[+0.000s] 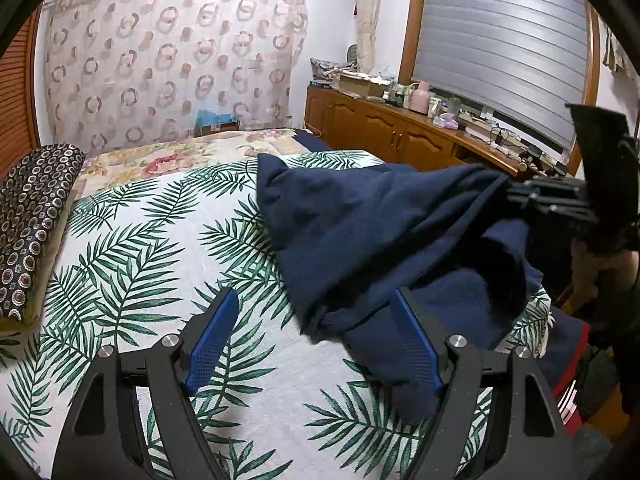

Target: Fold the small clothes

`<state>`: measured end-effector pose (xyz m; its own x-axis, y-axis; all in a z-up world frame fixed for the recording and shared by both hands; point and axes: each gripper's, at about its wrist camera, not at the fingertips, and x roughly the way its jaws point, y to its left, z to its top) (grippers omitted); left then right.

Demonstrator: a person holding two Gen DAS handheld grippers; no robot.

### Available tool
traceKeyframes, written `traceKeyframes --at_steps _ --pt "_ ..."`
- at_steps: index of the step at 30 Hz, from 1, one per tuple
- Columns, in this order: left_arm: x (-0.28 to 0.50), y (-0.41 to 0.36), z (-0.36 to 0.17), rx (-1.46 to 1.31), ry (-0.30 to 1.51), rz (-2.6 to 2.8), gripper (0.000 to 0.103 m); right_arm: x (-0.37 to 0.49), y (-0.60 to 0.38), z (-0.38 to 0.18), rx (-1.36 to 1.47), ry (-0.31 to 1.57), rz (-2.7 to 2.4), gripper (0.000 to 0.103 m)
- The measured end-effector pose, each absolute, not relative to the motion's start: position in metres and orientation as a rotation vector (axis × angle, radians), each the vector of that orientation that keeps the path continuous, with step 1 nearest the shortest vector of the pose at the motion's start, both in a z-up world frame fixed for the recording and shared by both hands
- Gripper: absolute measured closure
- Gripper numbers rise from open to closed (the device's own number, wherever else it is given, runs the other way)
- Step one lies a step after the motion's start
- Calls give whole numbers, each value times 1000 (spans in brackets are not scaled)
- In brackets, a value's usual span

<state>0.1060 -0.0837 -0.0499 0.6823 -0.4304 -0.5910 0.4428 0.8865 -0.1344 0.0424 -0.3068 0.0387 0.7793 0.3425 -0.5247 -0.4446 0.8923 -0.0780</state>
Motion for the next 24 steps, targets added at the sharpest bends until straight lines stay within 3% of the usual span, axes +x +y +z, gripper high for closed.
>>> traceKeyframes --at_steps 11,15,22,24 --pt "101 -87 -42 18 629 -502 24 44 -334 14 -205 635 294 89" --pt "101 -86 -41 23 626 -502 24 45 -333 13 -200 638 256 75" --pt "100 -87 -39 27 620 -496 24 34 -334 35 -149 553 277 66" --pt "99 -86 -39 28 616 -492 24 33 -325 39 -144 534 301 55"
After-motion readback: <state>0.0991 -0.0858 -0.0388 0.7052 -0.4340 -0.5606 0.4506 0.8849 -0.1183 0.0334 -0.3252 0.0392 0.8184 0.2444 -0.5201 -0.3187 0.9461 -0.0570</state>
